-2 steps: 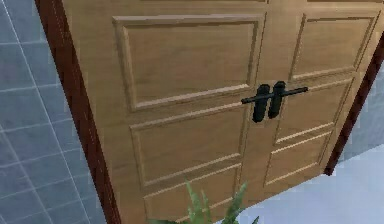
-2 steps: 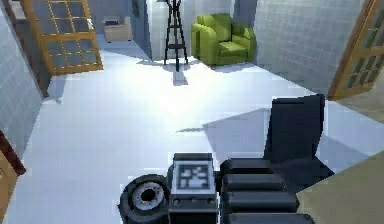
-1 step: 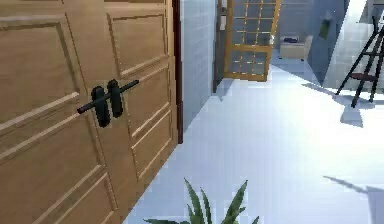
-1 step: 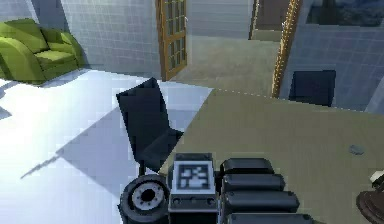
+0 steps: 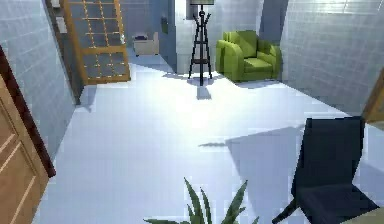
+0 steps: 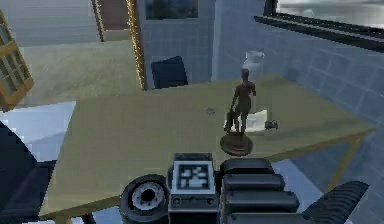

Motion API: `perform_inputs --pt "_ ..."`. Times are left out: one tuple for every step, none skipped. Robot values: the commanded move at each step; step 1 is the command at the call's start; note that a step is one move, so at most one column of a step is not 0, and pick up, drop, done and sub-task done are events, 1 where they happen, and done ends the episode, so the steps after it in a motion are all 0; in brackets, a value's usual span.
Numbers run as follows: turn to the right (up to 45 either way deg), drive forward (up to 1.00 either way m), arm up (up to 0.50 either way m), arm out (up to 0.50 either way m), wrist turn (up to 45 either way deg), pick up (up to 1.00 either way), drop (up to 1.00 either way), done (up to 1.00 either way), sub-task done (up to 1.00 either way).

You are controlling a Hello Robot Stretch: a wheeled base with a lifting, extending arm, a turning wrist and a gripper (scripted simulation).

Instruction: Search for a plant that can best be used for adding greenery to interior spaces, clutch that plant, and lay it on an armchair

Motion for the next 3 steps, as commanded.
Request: perform_inputs --pt "0.0 1.00 0.00 0.00 0.0 0.00 0.00 0.00 0.00" --pt "0.0 0.60 0.00 0.00 0.0 0.00 0.00 0.00 0.00" --pt "36.0 0.00 0.00 0.00 0.0 0.00 0.00 0.00 0.00"
